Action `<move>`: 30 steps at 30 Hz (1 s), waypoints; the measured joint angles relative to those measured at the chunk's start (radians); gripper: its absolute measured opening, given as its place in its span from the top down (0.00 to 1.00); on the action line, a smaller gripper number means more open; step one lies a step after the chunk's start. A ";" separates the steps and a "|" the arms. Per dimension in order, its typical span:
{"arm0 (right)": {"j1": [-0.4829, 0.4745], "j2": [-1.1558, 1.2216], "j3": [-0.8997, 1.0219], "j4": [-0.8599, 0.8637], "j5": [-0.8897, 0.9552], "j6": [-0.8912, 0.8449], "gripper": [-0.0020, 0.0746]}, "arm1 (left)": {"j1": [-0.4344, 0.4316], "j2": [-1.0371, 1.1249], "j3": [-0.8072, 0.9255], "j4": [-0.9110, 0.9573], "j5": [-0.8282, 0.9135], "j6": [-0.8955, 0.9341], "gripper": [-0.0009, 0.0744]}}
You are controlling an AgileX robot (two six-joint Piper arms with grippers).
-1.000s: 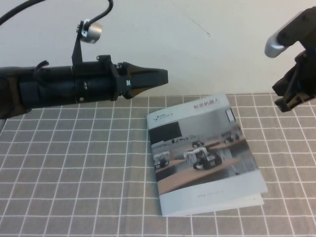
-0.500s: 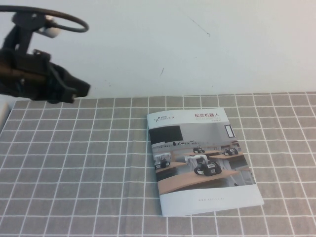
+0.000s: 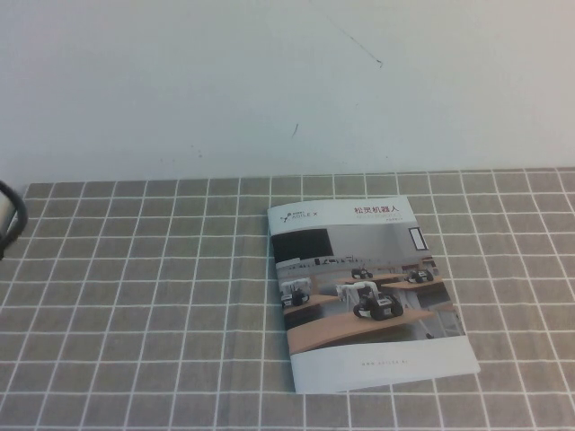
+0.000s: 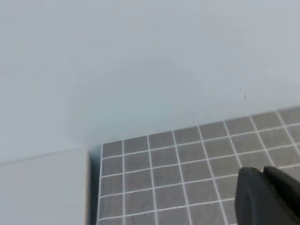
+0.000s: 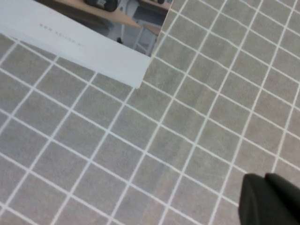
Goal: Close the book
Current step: 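Close the open booklet and leave it lying on the table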
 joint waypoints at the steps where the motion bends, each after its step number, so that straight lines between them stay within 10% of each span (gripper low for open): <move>1: 0.000 -0.029 0.030 0.015 -0.026 0.003 0.98 | -0.010 -0.025 0.026 -0.023 -0.023 0.005 0.99; 30: 0.000 -0.192 0.271 0.115 -0.186 0.010 0.98 | -0.094 -0.071 0.124 -0.174 0.281 0.039 0.99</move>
